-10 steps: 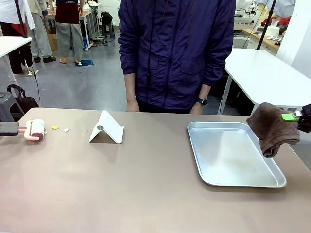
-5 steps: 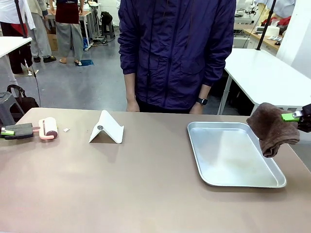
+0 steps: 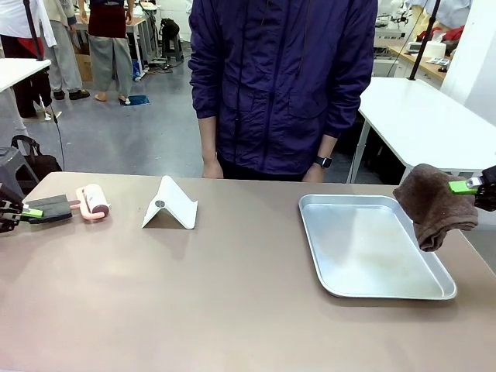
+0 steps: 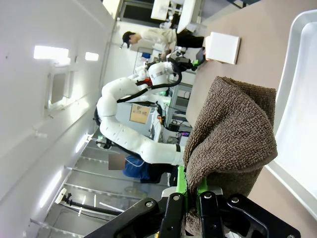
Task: Clean the surface of the table.
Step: Clean the area not pointed to by the person.
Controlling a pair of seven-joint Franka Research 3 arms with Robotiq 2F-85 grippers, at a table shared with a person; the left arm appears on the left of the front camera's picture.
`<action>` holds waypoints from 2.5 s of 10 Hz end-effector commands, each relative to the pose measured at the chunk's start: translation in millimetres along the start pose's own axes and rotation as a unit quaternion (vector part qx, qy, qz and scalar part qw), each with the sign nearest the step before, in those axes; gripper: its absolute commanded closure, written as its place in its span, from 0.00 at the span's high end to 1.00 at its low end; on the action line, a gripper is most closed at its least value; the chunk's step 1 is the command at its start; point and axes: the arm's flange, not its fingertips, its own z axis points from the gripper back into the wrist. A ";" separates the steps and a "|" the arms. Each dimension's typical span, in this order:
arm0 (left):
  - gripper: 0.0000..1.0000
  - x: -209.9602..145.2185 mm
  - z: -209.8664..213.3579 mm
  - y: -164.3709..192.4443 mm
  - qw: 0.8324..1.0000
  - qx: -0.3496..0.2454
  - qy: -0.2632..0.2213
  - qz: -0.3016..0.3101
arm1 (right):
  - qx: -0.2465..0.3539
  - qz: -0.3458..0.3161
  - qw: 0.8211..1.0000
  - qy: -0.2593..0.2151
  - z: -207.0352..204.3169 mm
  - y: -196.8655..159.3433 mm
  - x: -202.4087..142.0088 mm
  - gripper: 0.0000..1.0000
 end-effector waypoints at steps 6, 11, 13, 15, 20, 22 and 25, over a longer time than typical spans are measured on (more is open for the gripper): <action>0.18 -8.5 -16.8 -61.6 1.000 -0.010 0.017 -0.005 | 0.006 0.003 1.000 -0.005 1.6 3.8 2.0 0.08; 0.18 -29.2 77.9 -99.2 0.981 -0.190 0.022 0.020 | 0.006 0.003 1.000 -0.005 1.6 3.8 2.0 0.08; 0.18 -62.1 122.4 -93.1 0.973 -0.207 0.096 0.027 | 0.006 0.003 1.000 -0.005 1.6 3.8 2.0 0.08; 0.18 -100.9 158.7 -81.6 0.966 -0.195 0.167 0.032 | 0.006 0.003 1.000 -0.005 1.6 3.8 2.0 0.08; 0.18 -128.5 162.2 -70.3 0.966 -0.180 0.182 0.040 | 0.006 0.003 1.000 -0.005 1.6 3.8 2.0 0.08; 0.18 -128.5 162.2 -70.3 0.966 -0.180 0.182 0.040 | 0.006 0.003 1.000 -0.005 1.6 3.8 2.0 0.08; 0.18 -128.5 162.2 -70.3 0.966 -0.180 0.182 0.040 | 0.006 0.003 1.000 -0.005 1.6 3.8 2.0 0.08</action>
